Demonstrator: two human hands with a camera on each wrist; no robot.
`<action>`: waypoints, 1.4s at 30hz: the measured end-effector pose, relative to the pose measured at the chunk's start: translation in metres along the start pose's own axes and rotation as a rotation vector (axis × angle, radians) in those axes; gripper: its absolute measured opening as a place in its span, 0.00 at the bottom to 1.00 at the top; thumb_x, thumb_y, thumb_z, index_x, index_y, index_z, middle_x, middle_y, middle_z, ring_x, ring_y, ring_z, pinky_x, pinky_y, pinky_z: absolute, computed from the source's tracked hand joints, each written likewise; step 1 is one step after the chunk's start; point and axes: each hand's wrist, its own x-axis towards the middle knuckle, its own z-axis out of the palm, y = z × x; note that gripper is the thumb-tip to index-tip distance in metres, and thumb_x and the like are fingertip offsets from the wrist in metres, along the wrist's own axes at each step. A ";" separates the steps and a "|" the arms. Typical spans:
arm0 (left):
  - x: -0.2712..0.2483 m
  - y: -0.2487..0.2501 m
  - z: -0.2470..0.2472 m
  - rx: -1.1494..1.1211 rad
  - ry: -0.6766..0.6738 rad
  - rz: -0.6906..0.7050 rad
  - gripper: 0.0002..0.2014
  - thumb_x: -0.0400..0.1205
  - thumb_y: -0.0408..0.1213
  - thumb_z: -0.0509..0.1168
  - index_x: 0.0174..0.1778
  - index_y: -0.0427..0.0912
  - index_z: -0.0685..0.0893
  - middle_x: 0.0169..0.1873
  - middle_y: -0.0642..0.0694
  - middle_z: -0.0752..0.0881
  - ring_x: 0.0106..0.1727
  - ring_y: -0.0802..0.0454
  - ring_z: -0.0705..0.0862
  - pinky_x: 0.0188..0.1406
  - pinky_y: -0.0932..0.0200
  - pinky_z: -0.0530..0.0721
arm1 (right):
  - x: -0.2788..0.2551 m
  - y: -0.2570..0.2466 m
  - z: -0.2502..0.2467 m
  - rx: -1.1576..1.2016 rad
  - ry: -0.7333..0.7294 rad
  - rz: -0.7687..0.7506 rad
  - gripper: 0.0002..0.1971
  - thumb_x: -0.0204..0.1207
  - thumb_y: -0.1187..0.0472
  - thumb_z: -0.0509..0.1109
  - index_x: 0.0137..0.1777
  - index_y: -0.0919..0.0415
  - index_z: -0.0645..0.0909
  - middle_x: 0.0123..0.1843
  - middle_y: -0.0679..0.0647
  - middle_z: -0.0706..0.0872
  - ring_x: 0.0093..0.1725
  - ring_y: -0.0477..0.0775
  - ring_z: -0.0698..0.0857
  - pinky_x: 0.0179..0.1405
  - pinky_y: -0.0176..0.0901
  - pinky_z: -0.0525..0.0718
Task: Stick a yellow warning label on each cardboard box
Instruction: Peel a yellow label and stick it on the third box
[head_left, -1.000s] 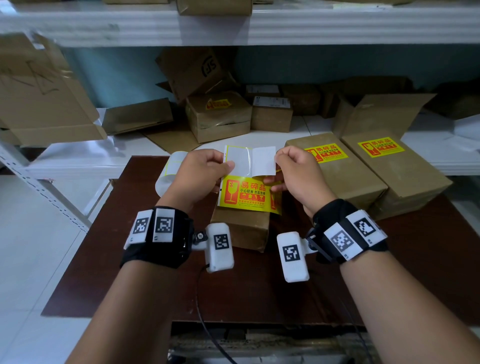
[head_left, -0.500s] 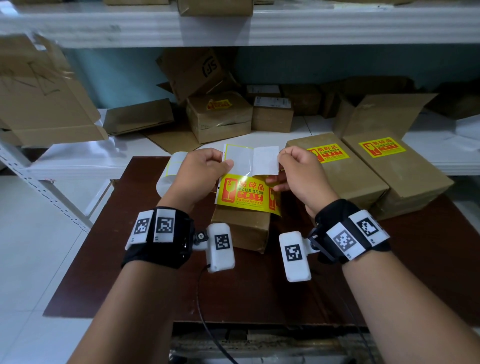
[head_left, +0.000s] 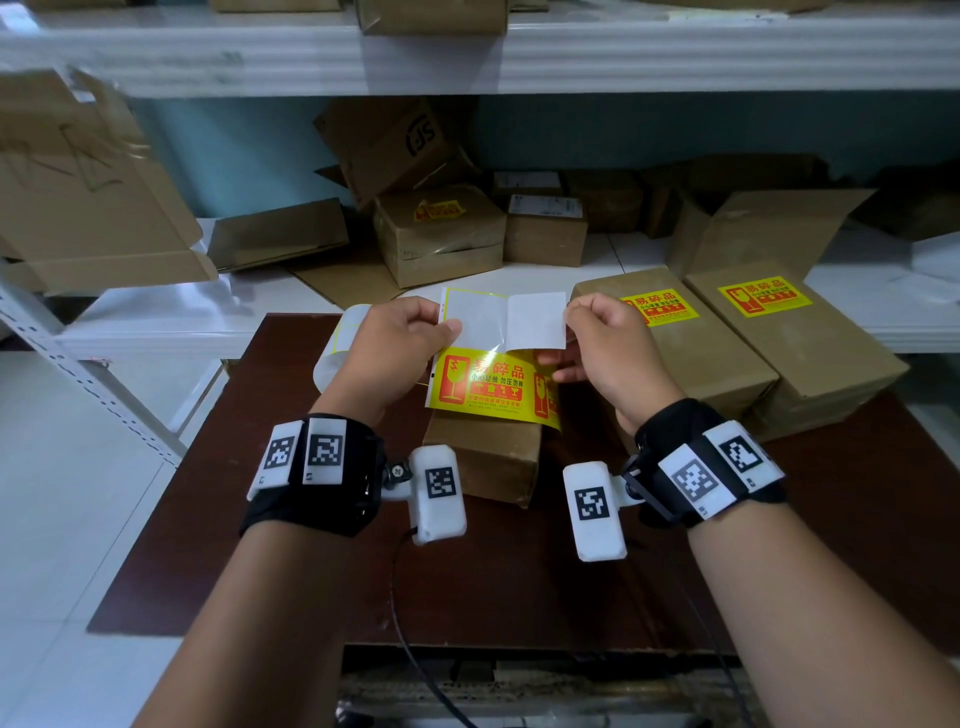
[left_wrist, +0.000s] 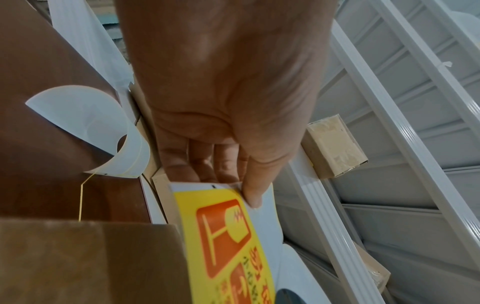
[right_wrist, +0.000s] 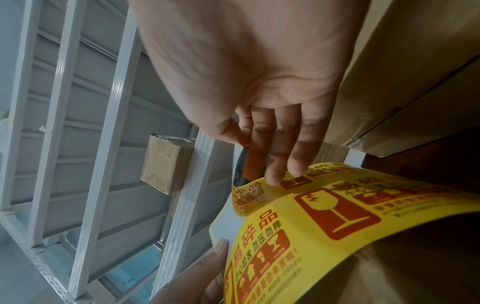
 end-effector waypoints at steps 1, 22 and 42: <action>0.000 0.000 0.000 -0.001 0.001 -0.002 0.06 0.82 0.36 0.70 0.40 0.41 0.85 0.37 0.33 0.89 0.34 0.44 0.84 0.41 0.45 0.84 | 0.000 0.000 0.000 0.001 0.002 0.005 0.12 0.86 0.64 0.58 0.42 0.59 0.78 0.48 0.65 0.89 0.35 0.54 0.92 0.30 0.46 0.84; -0.002 0.002 -0.007 0.086 0.053 -0.001 0.08 0.84 0.39 0.70 0.50 0.37 0.87 0.41 0.40 0.93 0.37 0.51 0.89 0.37 0.57 0.84 | -0.003 -0.003 -0.004 0.060 0.046 0.039 0.12 0.88 0.62 0.57 0.45 0.56 0.79 0.48 0.57 0.90 0.33 0.49 0.91 0.30 0.42 0.86; -0.005 0.005 -0.011 0.067 0.082 0.007 0.09 0.84 0.37 0.69 0.50 0.33 0.86 0.43 0.35 0.92 0.39 0.46 0.88 0.43 0.47 0.86 | -0.004 -0.007 -0.010 0.076 0.088 0.051 0.11 0.88 0.63 0.57 0.45 0.57 0.78 0.52 0.60 0.90 0.33 0.49 0.91 0.31 0.42 0.86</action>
